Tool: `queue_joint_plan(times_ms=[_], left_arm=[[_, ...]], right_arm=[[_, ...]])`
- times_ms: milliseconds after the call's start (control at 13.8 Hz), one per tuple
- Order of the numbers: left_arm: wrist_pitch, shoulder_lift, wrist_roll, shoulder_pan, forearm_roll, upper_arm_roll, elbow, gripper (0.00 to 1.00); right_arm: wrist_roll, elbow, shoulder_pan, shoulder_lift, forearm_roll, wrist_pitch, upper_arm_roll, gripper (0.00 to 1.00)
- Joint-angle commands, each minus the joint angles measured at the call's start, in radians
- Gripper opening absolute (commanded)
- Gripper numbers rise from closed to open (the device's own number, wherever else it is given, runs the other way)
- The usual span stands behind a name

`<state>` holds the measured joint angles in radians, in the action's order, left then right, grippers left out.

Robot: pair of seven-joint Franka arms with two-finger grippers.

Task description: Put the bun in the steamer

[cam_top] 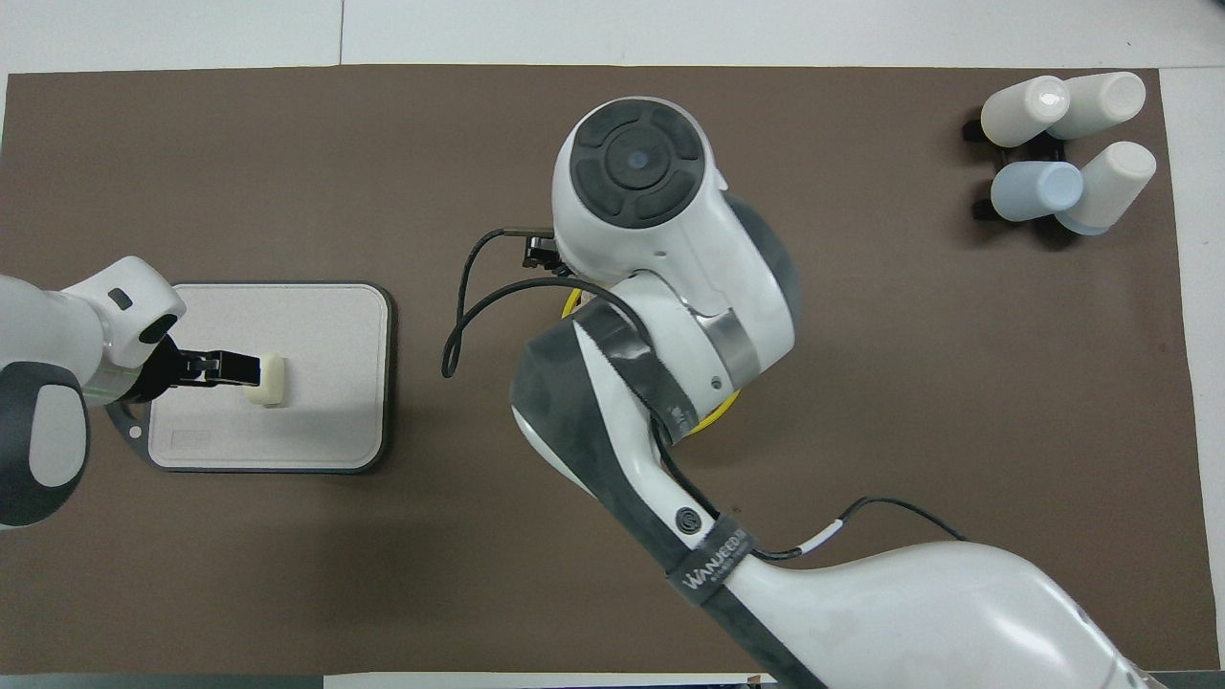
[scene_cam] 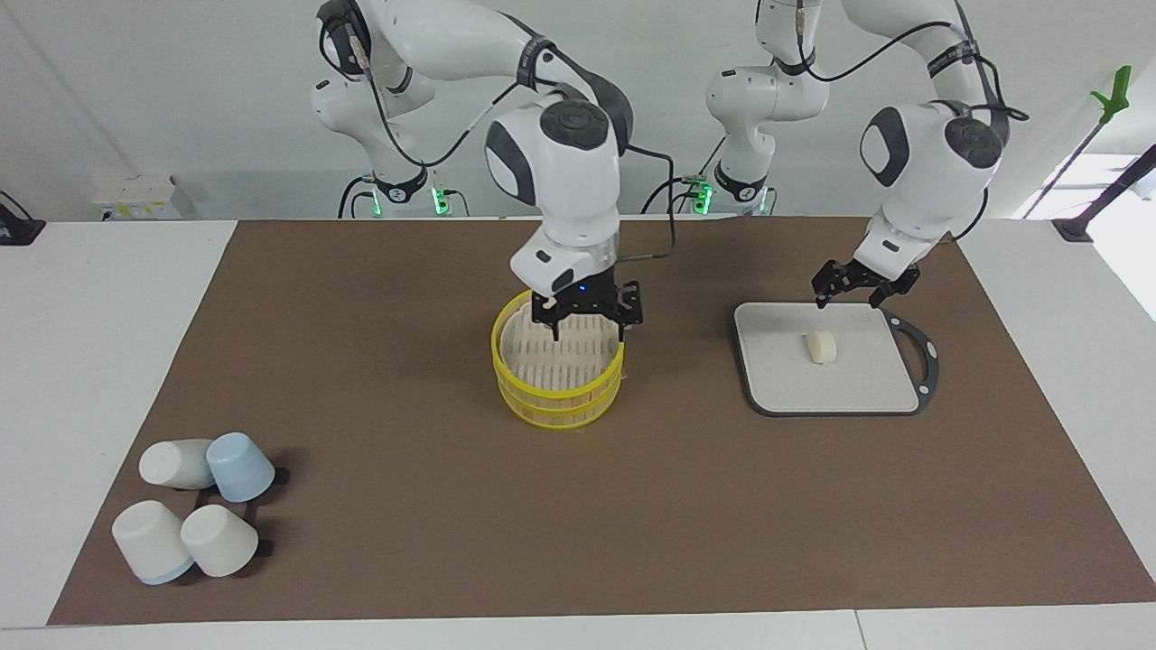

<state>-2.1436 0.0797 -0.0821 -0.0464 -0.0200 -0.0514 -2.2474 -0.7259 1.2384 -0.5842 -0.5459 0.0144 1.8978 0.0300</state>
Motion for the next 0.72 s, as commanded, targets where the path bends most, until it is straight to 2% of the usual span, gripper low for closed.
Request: queue_joint_plan(times_ms=[0,217,362,434,507,579,651], left_arm=[[-0.163,-0.058,-0.034,0.008,-0.014,-0.002,-0.084,1.0],[-0.304,-0.095,-0.018,0.002,-0.014,-0.001,-0.142,1.0],[-0.325,-0.118,-0.016,-0.007,-0.014,0.001,-0.146,1.0],[-0.34,-0.123,-0.018,-0.007,-0.014,0.001,-0.146,0.95],[-0.344,-0.13,-0.024,-0.007,-0.014,0.001,-0.144,0.78],[-0.331,-0.132,-0.027,-0.007,-0.014,0.001,-0.141,0.52],[-0.319,-0.132,-0.028,-0.007,-0.014,-0.001,-0.136,0.34]], right_arm=[[-0.027,0.096,-0.012,0.026,0.004,0.104,-0.002,1.0],[-0.032,0.228,-0.083,0.072,0.004,0.176,-0.002,1.0],[-0.032,0.315,-0.112,0.104,0.004,0.231,-0.002,1.0],[-0.03,0.363,-0.13,0.119,0.004,0.266,-0.002,1.0],[-0.03,0.389,-0.138,0.13,0.004,0.286,-0.002,1.0],[-0.029,0.404,-0.138,0.136,0.004,0.294,-0.002,1.0],[-0.029,0.417,-0.14,0.141,0.004,0.296,-0.002,1.0]])
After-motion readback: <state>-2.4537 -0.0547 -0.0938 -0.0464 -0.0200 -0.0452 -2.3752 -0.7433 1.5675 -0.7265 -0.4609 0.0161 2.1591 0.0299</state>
